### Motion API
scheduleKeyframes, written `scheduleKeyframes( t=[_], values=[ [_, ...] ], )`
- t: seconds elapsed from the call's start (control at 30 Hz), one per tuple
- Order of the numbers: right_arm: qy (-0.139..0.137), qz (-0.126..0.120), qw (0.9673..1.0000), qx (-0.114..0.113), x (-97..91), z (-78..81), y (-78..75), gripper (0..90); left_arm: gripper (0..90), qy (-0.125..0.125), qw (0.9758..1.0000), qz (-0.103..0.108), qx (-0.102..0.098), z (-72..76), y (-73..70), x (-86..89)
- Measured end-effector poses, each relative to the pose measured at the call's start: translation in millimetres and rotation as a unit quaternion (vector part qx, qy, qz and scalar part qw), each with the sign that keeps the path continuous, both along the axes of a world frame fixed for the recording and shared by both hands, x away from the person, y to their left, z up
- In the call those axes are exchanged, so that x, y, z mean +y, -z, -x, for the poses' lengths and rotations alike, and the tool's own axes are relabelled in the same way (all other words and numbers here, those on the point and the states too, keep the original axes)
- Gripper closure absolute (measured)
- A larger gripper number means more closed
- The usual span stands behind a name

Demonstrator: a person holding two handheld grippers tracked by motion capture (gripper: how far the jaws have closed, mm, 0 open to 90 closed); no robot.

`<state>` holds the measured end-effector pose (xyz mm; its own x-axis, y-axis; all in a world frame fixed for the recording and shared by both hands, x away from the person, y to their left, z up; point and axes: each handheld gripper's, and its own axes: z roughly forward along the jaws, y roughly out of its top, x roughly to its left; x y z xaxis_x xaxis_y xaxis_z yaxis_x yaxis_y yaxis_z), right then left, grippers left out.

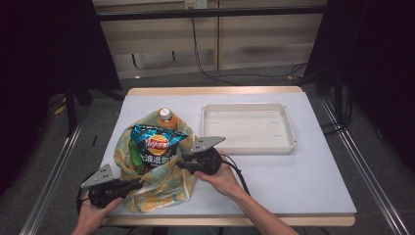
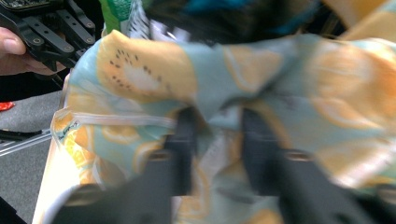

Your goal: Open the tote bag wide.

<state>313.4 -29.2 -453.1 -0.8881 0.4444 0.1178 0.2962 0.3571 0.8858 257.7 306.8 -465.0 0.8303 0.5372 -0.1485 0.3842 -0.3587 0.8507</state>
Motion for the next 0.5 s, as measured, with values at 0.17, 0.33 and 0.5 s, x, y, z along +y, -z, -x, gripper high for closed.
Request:
scheduleKeyframes(
  t=[0.17, 0.33, 0.5],
  values=[
    [-0.003, 0.002, 1.0000, -0.003, -15.0, 5.9, -0.4, 90.0, 86.9, 0.001, 1.0000, 0.003, 0.004, 0.4, 2.4, 1.3],
    [0.005, 0.012, 0.9998, 0.017, -25.1, 13.9, 14.1, 90.0, 89.6, 0.014, 0.9998, 0.004, 0.012, -0.6, 10.8, 5.8],
    [-0.011, 0.048, 0.9986, 0.018, -19.8, 20.3, 27.8, 90.0, 90.0, 0.008, 0.9996, 0.008, 0.026, 0.9, 22.9, 12.3]
  ],
)
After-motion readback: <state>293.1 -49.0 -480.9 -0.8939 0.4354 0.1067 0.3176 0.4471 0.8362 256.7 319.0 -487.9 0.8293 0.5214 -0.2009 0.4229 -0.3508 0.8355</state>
